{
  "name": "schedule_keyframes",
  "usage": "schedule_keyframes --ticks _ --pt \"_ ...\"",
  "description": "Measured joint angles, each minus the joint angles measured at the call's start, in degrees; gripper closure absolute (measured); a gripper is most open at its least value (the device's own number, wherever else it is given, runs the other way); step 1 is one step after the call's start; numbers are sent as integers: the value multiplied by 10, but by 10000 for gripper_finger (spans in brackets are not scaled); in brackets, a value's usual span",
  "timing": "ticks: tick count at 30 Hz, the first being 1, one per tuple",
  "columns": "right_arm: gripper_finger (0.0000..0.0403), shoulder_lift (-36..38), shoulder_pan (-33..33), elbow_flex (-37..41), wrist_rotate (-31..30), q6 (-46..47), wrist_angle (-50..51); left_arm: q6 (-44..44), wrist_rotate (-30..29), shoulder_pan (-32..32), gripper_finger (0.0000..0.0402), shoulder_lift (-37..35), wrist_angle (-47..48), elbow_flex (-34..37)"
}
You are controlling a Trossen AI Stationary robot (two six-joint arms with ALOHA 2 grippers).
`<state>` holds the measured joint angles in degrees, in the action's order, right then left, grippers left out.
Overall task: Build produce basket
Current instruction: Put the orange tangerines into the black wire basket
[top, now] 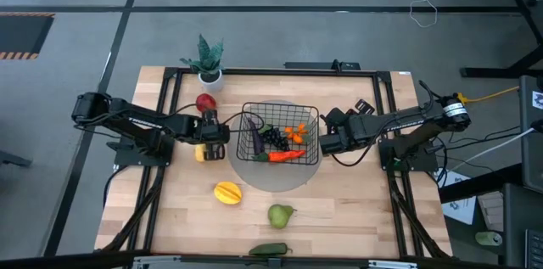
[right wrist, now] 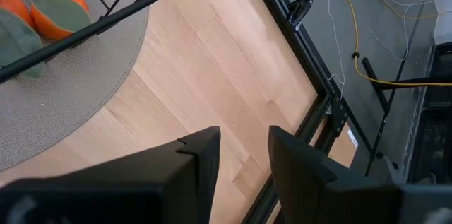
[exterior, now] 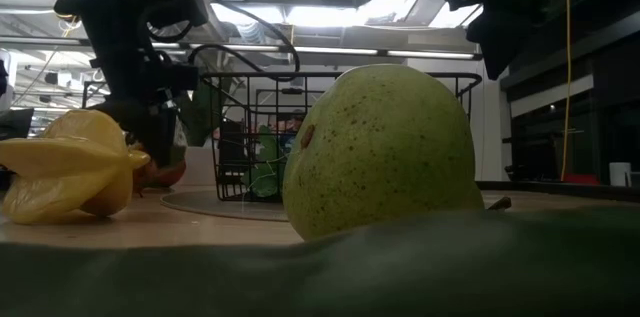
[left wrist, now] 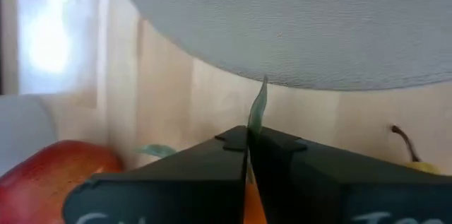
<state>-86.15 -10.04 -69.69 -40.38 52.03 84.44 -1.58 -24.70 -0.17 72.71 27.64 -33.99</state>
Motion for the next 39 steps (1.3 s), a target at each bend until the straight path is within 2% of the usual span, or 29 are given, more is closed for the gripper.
schedule_keyframes --ticks 5,13,17,22,27,33,39 --pt "282 0 0 0 0 0 0 0 -50 5 401 -7 63 -53" --pt "282 0 0 0 0 0 0 39 -191 29 401 -7 306 -233" --pt "282 0 0 0 0 0 0 24 -227 40 401 -7 299 -308" --pt "282 0 0 0 0 0 0 -43 -222 51 401 -7 181 -358" --pt "282 0 0 0 0 0 0 -116 -165 51 401 -7 60 -366" --pt "282 0 0 0 0 0 0 -155 -58 51 392 4 -2 -366" --pt "282 0 0 0 0 0 -4 -181 -52 48 346 27 -18 -365"
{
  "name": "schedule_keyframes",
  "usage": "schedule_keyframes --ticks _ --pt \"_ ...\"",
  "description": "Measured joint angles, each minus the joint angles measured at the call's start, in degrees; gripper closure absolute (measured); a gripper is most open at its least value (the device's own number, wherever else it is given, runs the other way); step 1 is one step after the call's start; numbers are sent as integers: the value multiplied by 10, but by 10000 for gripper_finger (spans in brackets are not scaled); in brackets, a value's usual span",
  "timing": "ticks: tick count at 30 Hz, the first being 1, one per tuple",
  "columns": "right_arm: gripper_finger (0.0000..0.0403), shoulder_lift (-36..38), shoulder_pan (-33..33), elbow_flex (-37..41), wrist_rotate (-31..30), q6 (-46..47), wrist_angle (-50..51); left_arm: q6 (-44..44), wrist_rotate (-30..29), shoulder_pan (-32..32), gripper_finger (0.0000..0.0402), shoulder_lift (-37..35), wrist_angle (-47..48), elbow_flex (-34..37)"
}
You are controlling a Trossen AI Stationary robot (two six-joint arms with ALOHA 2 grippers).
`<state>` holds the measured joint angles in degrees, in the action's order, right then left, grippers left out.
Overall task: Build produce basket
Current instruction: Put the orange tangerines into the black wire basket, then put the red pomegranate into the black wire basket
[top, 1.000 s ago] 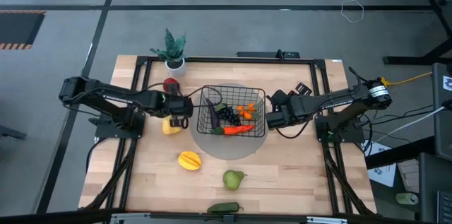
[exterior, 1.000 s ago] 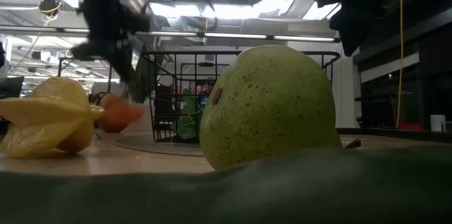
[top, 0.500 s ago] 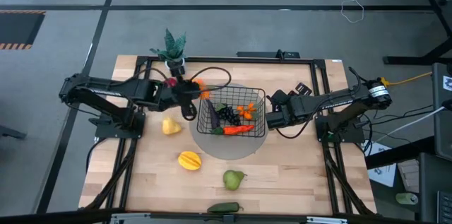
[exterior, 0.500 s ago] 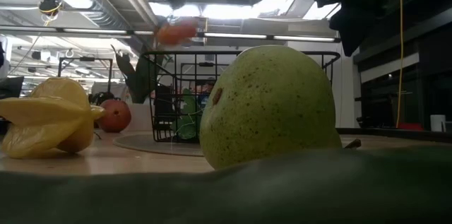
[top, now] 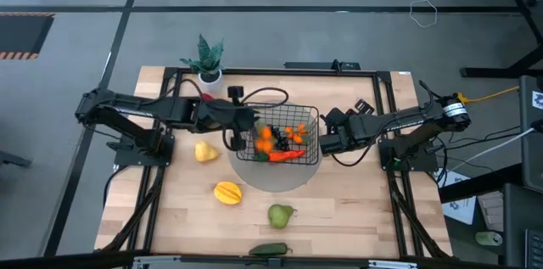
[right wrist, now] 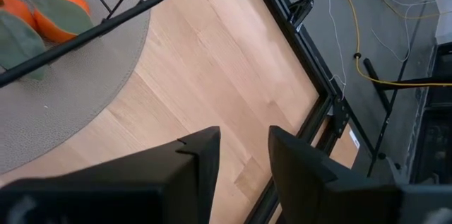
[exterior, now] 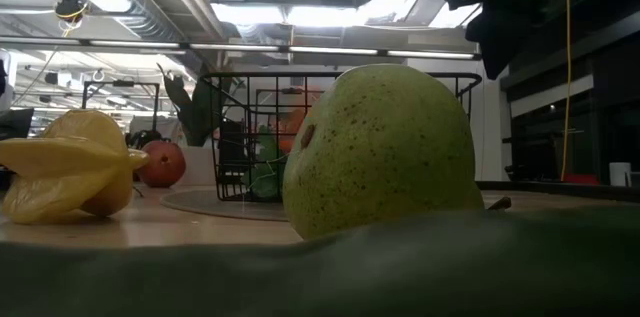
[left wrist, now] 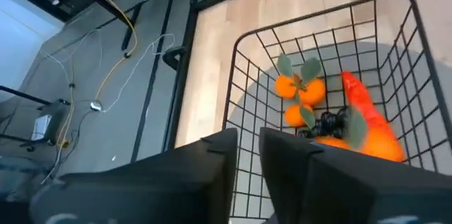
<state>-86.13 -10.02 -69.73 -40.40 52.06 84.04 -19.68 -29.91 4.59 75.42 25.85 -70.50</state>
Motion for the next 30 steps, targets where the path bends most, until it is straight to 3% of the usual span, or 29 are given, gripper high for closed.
schedule_keyframes --ticks 3,8,10,13,17,20,25,30 --pt "282 0 0 0 1 0 -3 -1 -15 -3 323 8 -2 0" --pt "282 0 0 0 14 0 -3 11 -171 -3 311 -12 59 0" --pt "282 0 0 0 19 2 -6 42 -204 -5 312 -29 104 -1" --pt "282 0 0 0 25 3 -8 141 -178 -17 313 -63 209 0" --pt "282 0 0 0 26 2 -16 327 -94 -48 314 -98 362 1" --pt "282 0 0 0 25 1 -18 430 -89 -68 314 -114 425 23" --pt "282 0 0 0 19 0 -20 462 -99 -76 314 -124 420 112" --pt "282 0 0 0 19 0 -20 442 -154 -49 314 -123 377 206"
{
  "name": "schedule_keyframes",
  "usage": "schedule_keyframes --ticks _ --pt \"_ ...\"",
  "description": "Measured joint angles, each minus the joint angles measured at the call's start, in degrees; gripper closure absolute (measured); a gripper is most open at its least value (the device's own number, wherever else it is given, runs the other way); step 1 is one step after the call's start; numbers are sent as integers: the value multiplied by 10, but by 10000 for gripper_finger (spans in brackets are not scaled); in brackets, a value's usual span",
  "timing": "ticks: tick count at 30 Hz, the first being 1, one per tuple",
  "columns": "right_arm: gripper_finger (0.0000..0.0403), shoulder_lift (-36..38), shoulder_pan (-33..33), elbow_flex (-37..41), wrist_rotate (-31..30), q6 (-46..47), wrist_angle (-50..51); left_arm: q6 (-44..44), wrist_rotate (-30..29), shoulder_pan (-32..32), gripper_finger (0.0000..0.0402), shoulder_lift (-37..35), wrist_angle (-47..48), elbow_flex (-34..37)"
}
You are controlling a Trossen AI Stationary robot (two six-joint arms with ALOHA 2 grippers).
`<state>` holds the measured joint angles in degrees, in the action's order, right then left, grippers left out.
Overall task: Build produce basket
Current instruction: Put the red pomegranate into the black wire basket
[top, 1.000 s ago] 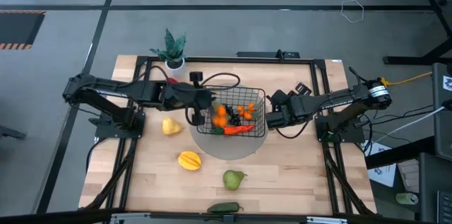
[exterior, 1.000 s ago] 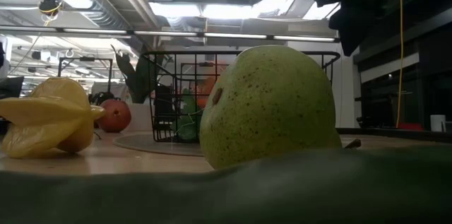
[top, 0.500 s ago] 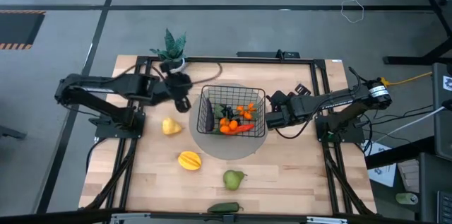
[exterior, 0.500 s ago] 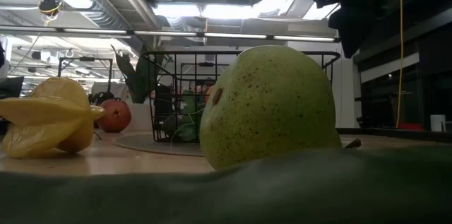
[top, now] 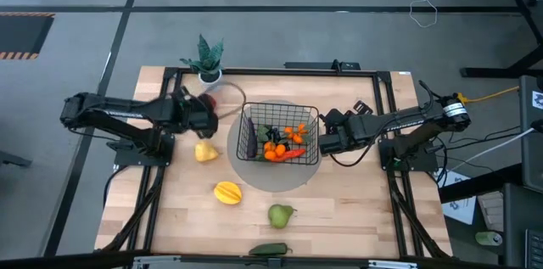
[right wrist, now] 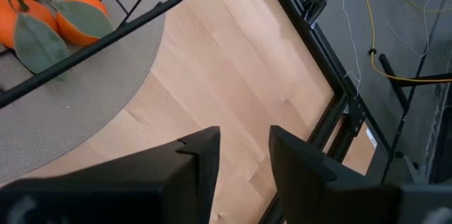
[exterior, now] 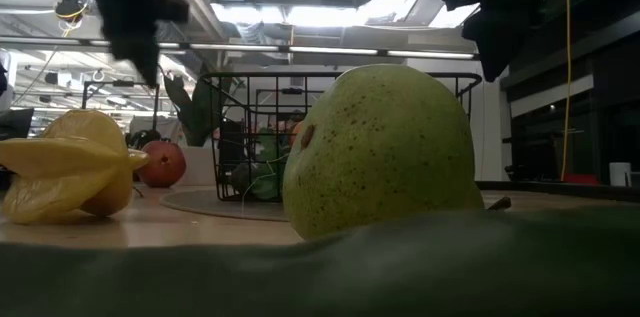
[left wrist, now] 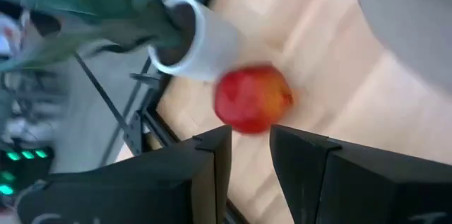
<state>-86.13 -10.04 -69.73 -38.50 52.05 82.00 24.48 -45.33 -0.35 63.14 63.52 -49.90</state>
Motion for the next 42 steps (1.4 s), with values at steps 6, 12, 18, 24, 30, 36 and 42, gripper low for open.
schedule_keyframes --ticks 6,12,18,24,30,36,42 --pt "282 0 0 0 0 0 0 -52 -60 61 314 -3 -79 68" --pt "282 0 0 0 0 2 -5 -57 -50 79 314 9 -162 84" --pt "282 0 0 0 0 2 -17 -7 -34 69 314 14 -260 153" --pt "282 0 0 0 0 1 -29 -7 -32 66 314 14 -347 228" --pt "282 0 0 0 0 0 -30 -10 -35 66 314 14 -381 257" --pt "282 0 0 0 -9 0 -32 -68 -42 66 314 13 -429 281" --pt "282 0 0 0 -9 0 -35 -180 -42 66 314 14 -470 290"
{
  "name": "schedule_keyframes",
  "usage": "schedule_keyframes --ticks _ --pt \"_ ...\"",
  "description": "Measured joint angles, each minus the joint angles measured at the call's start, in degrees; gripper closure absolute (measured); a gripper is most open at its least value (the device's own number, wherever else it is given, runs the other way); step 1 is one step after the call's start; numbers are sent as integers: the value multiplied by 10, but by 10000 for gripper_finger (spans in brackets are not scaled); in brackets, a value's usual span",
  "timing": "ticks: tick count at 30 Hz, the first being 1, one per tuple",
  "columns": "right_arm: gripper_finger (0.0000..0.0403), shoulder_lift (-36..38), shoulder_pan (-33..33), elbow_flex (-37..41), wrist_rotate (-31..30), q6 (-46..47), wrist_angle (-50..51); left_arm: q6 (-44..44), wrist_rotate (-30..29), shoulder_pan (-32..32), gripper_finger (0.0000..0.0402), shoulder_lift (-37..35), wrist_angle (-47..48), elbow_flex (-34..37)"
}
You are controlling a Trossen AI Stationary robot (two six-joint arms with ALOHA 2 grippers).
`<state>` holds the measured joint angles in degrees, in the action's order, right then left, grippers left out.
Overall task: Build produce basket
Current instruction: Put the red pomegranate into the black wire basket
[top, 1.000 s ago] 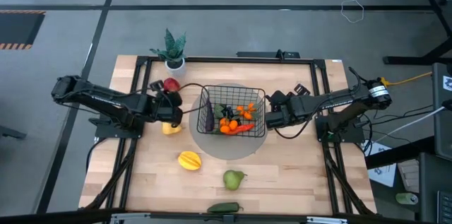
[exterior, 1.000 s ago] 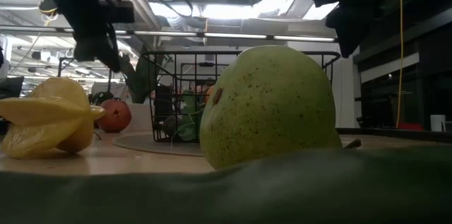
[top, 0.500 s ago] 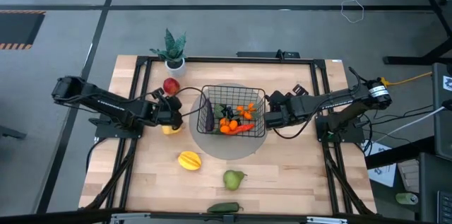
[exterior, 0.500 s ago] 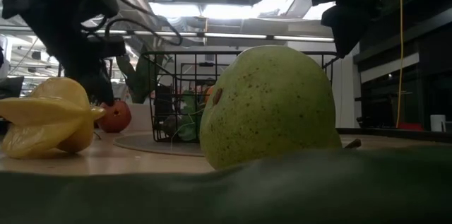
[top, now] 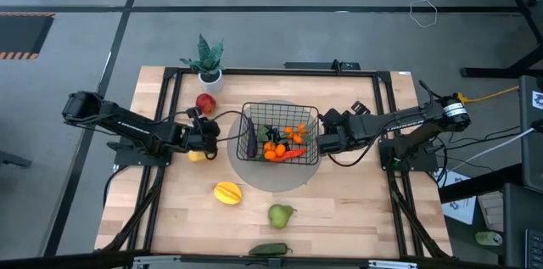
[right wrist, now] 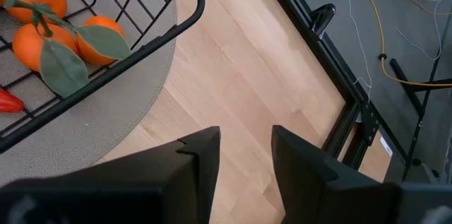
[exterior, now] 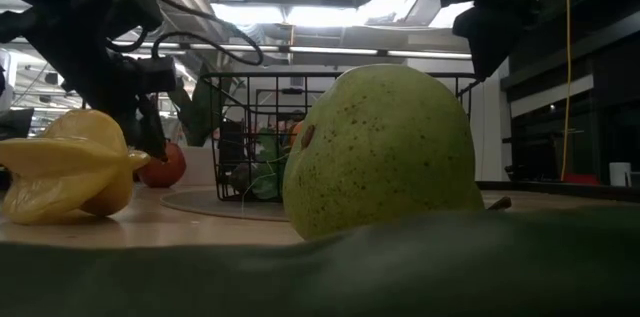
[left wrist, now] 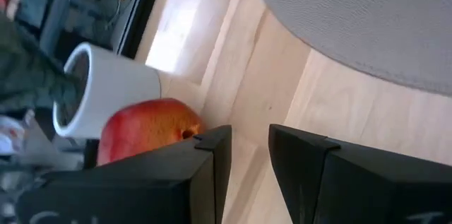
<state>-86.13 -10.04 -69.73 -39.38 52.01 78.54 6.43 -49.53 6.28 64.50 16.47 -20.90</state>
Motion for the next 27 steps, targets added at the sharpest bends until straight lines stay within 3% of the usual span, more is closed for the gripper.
schedule_keyframes --ticks 8,15,27 --pt "282 0 0 0 0 0 -8 -23 -38 -31 314 0 -8 1" --pt "282 0 0 0 -2 -15 -15 -25 40 -68 298 0 -21 1" --pt "282 0 0 0 -2 -17 -17 -71 42 -101 251 0 -44 1"
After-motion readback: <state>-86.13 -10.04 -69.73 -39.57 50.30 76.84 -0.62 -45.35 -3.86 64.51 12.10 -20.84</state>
